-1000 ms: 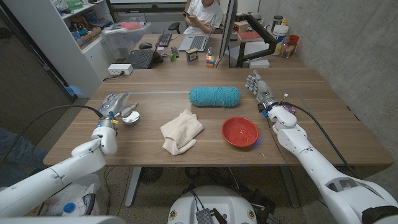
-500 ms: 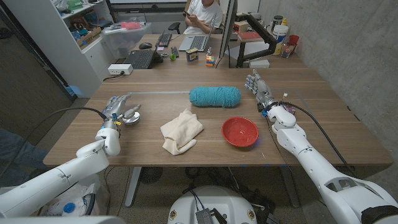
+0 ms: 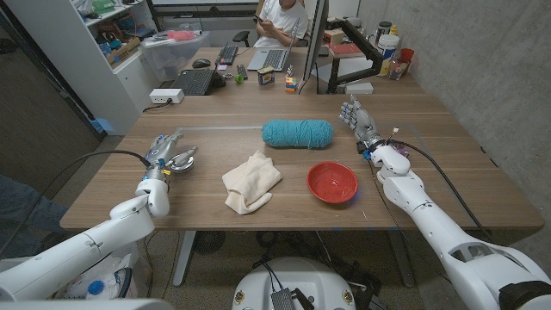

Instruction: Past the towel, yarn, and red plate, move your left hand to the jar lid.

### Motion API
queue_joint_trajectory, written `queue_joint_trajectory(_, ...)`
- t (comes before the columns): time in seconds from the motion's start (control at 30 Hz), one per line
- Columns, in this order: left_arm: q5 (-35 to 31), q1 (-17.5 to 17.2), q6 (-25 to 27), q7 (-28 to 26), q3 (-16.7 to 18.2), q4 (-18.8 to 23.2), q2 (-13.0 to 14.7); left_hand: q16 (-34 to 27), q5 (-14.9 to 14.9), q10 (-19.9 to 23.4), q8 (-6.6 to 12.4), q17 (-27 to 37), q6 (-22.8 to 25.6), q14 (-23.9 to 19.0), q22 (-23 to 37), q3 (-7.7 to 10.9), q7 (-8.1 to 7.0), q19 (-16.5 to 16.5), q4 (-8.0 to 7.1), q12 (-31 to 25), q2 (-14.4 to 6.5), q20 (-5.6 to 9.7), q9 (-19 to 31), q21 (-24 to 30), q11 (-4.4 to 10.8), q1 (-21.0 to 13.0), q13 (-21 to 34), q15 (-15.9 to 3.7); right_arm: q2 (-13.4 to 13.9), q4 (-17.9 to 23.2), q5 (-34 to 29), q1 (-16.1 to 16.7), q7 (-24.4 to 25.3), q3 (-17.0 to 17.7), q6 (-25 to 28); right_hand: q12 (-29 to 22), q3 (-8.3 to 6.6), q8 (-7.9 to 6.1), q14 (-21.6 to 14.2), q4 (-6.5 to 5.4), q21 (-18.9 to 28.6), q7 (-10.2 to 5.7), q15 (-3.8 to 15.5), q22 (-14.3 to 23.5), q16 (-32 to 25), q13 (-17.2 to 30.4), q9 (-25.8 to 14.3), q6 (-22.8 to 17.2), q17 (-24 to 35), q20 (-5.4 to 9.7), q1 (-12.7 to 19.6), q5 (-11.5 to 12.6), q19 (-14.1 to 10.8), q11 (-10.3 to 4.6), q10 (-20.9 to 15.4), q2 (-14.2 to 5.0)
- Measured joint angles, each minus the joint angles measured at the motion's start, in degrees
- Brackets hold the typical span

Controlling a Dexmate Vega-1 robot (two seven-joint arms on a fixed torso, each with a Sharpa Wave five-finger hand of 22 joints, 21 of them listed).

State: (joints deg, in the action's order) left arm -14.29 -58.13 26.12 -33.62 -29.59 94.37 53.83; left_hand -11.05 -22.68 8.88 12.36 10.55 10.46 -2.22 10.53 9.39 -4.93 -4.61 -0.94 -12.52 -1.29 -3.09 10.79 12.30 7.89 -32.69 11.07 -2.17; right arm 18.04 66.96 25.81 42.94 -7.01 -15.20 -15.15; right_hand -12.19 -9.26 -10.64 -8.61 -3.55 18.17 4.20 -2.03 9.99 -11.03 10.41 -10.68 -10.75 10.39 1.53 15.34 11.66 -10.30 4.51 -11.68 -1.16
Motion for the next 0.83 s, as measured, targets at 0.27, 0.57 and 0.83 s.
queue_joint_trajectory(0.27,-0.1,0.9,0.1,-0.1,-0.6,-0.6,-0.6,0.0,0.0,0.0,0.00,0.0,0.0,-0.1,0.0,0.00,0.00,0.0,0.00,0.0,0.0,0.00,0.0,0.0,0.00,0.0,0.0,0.13,-0.3,-1.3,0.1,-0.9,-1.1,-0.1,-0.6,0.0,-0.25,0.00,0.0,0.24,0.0,0.00,0.00,0.0,0.0,0.0,0.0,0.0,0.2,-0.20,0.0,0.0,-0.2,0.00,0.0,0.00)
queue_joint_trajectory(0.57,-0.2,1.9,0.2,0.1,-1.1,-1.4,-1.1,0.0,0.0,0.0,0.00,0.0,0.0,-0.5,0.0,0.00,-0.01,0.0,0.00,0.0,0.0,0.01,0.0,0.0,0.00,0.0,0.0,0.08,-1.1,-4.7,0.0,-3.0,-2.0,-0.4,-1.4,0.0,-0.25,0.00,0.0,0.24,0.0,0.00,0.00,0.0,0.0,0.0,0.0,0.0,0.2,-0.20,0.0,0.0,-0.2,0.00,0.0,0.00)
queue_joint_trajectory(0.83,-0.2,2.3,0.1,0.2,-1.4,-1.7,-1.4,0.0,0.0,0.0,0.00,0.0,0.5,-0.5,0.0,0.00,-0.10,0.2,-0.01,0.0,0.0,-0.20,0.0,0.0,0.00,0.0,0.0,0.08,-1.5,-6.1,-0.1,-4.0,-2.3,-0.4,-1.7,0.0,-0.25,0.00,0.0,0.24,-0.4,0.00,-0.01,0.0,0.0,0.0,0.0,0.0,0.1,-0.20,0.0,0.0,-0.2,0.00,0.0,0.00)
